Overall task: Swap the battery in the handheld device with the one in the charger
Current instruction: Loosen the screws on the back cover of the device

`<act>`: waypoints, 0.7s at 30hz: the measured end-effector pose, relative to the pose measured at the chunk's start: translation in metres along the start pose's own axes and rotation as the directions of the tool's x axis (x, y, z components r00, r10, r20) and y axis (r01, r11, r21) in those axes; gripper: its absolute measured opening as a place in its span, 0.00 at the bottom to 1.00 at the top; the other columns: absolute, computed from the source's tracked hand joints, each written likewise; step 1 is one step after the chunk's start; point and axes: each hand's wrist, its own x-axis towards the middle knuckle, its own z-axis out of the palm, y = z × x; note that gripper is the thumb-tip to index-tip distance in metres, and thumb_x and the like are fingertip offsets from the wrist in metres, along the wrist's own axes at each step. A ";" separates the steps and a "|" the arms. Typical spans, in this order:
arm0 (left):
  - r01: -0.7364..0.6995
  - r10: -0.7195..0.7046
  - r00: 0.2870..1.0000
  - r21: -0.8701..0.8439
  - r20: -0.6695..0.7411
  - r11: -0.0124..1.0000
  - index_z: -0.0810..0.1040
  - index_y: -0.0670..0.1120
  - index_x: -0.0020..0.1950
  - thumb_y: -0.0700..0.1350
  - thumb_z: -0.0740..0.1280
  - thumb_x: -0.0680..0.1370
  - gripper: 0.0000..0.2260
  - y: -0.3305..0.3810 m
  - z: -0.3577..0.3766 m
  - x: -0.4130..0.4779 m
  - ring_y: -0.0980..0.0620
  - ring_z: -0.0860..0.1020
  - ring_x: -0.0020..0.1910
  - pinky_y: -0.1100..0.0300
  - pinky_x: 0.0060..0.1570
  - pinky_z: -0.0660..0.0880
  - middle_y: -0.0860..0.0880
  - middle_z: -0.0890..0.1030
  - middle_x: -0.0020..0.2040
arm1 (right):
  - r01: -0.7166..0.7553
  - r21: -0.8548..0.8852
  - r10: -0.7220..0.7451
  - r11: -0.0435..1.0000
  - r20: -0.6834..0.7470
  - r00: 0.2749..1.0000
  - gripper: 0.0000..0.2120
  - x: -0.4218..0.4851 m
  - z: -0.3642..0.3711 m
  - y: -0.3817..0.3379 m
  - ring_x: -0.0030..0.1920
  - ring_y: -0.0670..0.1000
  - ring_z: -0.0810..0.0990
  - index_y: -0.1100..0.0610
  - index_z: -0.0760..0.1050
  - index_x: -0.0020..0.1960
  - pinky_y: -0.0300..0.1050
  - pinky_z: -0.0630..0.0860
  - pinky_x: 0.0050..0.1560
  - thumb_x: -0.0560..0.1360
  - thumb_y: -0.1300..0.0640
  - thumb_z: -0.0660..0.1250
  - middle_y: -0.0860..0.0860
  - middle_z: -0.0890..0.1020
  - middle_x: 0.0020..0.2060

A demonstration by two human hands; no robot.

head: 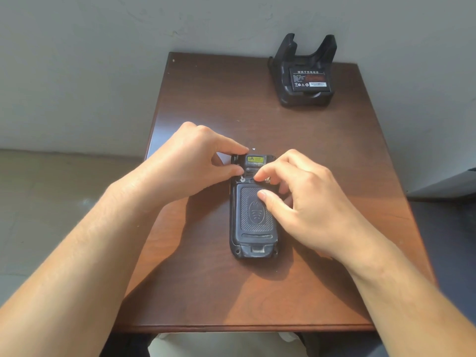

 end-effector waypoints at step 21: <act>-0.003 0.003 1.000 -0.020 0.017 1.000 0.84 0.56 0.60 0.52 0.75 0.72 0.16 -0.004 0.002 0.002 0.66 0.81 0.37 0.82 0.41 0.67 0.74 0.70 0.26 | -0.213 -0.162 0.232 0.963 0.104 0.967 0.13 0.011 -0.002 -0.031 0.52 0.49 0.71 0.43 0.67 0.51 0.49 0.70 0.49 0.73 0.38 0.65 0.42 0.70 0.49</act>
